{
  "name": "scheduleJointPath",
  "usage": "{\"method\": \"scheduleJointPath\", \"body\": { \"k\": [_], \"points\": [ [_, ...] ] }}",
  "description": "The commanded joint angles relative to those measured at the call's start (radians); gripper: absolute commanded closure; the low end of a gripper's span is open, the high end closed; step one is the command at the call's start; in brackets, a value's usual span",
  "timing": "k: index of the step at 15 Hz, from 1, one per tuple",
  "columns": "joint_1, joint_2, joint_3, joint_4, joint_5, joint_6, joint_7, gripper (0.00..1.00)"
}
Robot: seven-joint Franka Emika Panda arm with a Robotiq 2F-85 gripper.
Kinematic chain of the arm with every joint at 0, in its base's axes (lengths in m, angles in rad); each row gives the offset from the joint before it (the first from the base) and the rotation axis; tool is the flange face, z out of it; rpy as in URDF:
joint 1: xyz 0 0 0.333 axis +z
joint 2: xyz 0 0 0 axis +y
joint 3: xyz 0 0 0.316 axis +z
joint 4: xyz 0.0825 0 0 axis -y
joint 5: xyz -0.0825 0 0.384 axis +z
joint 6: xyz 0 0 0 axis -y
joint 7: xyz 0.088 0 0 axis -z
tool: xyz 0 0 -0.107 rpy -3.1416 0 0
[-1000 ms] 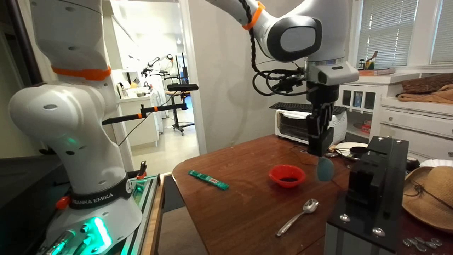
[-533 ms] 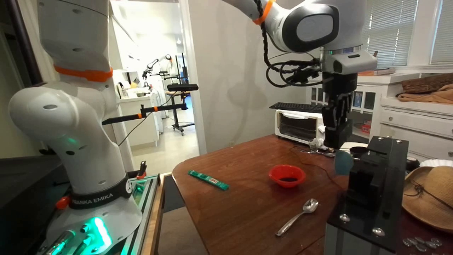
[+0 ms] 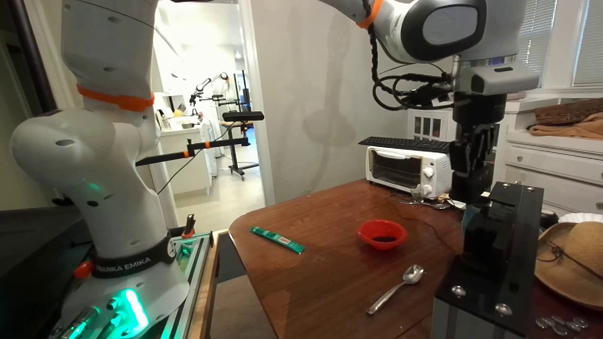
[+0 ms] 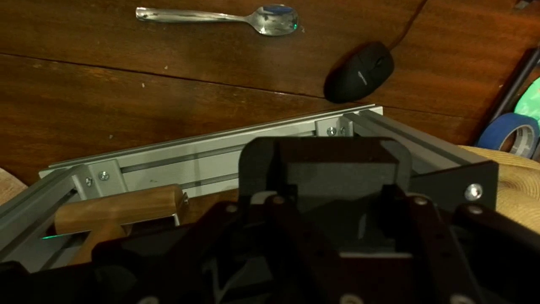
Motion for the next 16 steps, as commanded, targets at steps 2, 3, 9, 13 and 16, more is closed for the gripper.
{"method": "scheduleJointPath", "body": {
  "k": [2,3,9,13,16],
  "points": [
    [-0.021,0.051,-0.005,0.103,0.001,-0.088,-0.019,0.77],
    [-0.023,0.059,-0.006,0.120,-0.001,-0.103,-0.023,0.77],
    [-0.044,0.120,-0.009,0.219,0.005,-0.178,-0.048,0.77],
    [-0.062,0.157,-0.008,0.273,0.009,-0.201,-0.096,0.77],
    [-0.062,0.175,-0.007,0.298,0.002,-0.203,-0.133,0.77]
  ]
}}
